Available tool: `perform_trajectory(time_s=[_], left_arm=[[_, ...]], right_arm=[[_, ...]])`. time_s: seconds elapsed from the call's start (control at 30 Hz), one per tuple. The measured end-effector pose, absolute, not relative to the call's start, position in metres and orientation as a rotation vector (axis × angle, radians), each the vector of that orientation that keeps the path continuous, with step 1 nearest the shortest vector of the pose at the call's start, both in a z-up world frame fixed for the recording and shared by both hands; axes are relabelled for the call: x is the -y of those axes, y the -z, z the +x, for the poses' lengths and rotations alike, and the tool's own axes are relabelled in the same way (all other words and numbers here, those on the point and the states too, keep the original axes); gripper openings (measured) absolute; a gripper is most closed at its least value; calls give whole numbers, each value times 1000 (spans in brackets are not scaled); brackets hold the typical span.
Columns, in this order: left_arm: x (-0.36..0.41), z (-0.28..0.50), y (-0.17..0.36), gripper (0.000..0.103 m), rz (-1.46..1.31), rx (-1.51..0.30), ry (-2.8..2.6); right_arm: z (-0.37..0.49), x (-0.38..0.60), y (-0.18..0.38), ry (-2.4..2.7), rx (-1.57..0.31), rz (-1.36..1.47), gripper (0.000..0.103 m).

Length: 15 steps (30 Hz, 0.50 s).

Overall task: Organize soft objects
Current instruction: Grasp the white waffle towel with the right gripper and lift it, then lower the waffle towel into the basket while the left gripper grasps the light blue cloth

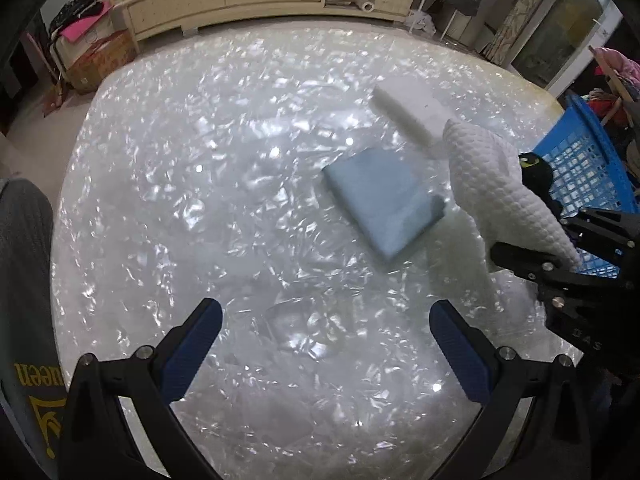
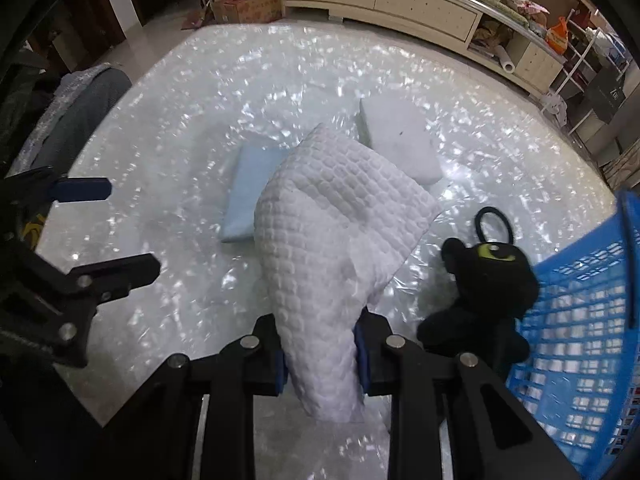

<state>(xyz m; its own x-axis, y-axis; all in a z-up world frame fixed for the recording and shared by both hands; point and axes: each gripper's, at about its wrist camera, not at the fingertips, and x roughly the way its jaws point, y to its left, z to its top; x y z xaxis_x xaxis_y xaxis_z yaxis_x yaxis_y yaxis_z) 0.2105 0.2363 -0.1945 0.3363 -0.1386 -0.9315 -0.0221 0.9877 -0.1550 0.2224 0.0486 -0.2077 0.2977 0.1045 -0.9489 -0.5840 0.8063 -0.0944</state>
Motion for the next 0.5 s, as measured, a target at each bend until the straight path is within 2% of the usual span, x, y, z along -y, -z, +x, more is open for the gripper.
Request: perform_trajectory(time_s=[0.5], left_arm=[[-189, 219, 153, 103, -21, -1170, 167]], right_arm=[[214, 17, 108, -445, -1140, -430, 24]])
